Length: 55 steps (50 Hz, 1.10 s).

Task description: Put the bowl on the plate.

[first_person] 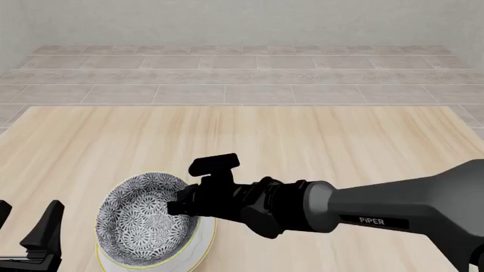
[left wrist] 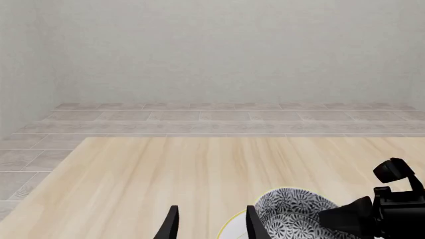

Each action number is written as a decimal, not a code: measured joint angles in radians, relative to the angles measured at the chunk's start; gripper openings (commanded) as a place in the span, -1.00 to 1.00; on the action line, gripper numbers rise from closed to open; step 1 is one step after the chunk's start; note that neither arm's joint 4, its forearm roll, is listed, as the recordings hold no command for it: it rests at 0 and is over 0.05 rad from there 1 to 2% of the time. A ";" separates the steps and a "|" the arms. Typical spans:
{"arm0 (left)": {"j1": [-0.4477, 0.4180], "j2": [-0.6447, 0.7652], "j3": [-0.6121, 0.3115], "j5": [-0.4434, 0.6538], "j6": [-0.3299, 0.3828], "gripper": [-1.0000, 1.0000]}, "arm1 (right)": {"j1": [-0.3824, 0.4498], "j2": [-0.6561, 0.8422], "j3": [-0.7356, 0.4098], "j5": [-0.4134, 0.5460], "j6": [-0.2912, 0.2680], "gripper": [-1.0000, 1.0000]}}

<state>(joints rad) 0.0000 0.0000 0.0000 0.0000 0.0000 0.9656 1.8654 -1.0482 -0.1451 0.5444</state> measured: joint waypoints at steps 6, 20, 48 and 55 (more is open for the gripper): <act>0.000 0.000 0.000 0.000 0.000 1.00 | 0.001 0.004 0.003 -0.006 0.002 -1.00; 0.000 0.000 0.000 0.000 0.000 1.00 | 0.005 0.013 0.012 -0.022 0.008 -1.00; 0.000 0.000 0.000 0.000 0.000 1.00 | 0.009 0.038 0.020 -0.048 0.014 -1.00; 0.000 0.000 0.000 0.000 0.000 1.00 | 0.010 0.044 0.023 -0.054 0.016 -1.00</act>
<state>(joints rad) 0.0000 0.0000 0.0000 0.0000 0.0000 0.9757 1.9097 -1.0256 -0.1993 0.5600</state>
